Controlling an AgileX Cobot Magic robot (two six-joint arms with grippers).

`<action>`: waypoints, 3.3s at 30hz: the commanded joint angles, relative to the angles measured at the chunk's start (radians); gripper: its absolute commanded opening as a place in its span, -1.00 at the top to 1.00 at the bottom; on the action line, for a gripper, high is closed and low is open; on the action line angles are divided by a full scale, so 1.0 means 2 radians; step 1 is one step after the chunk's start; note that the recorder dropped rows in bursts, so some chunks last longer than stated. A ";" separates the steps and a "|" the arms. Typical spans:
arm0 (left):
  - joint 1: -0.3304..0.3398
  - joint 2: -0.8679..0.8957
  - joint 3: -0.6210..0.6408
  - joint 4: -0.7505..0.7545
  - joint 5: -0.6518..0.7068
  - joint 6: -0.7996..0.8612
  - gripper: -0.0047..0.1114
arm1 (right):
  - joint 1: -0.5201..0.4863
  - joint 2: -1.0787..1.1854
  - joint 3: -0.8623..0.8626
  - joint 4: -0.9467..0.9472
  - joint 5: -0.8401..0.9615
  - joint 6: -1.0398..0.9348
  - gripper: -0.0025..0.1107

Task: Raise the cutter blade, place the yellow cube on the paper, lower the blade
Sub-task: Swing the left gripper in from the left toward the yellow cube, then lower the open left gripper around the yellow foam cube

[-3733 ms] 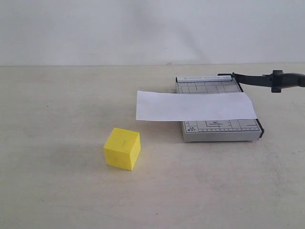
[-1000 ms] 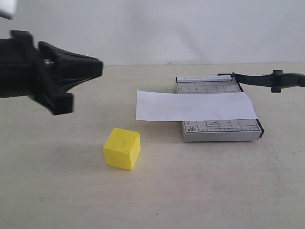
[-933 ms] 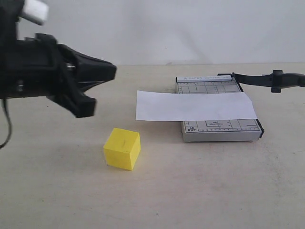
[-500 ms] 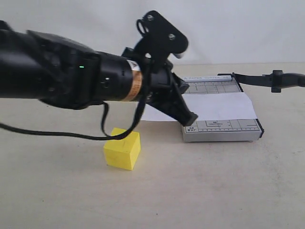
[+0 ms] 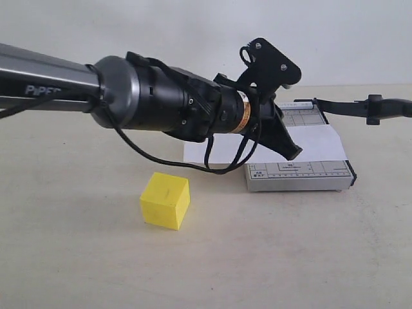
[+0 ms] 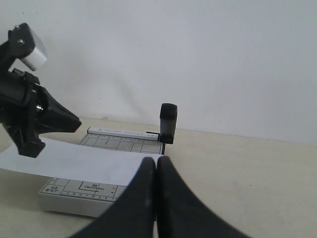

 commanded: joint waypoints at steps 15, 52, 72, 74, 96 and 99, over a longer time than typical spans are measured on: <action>-0.001 0.103 -0.081 0.003 0.007 0.021 0.84 | -0.001 -0.003 0.000 0.000 0.000 -0.001 0.96; -0.024 0.200 -0.208 0.001 -0.059 0.047 0.84 | -0.001 -0.003 0.000 0.000 0.000 -0.001 0.96; -0.024 0.061 -0.148 -0.004 0.004 0.012 0.26 | -0.001 -0.003 0.000 0.007 -0.001 -0.001 0.96; -0.024 0.032 -0.112 -0.004 0.016 0.012 0.29 | -0.001 -0.003 0.000 0.007 -0.001 -0.001 0.96; -0.024 -0.211 0.220 -0.170 0.188 -0.034 -0.21 | -0.001 -0.003 0.000 0.007 -0.001 -0.001 0.96; -0.024 -0.211 0.217 -0.222 0.271 -0.007 -0.49 | -0.001 -0.003 0.000 0.007 -0.001 -0.001 0.96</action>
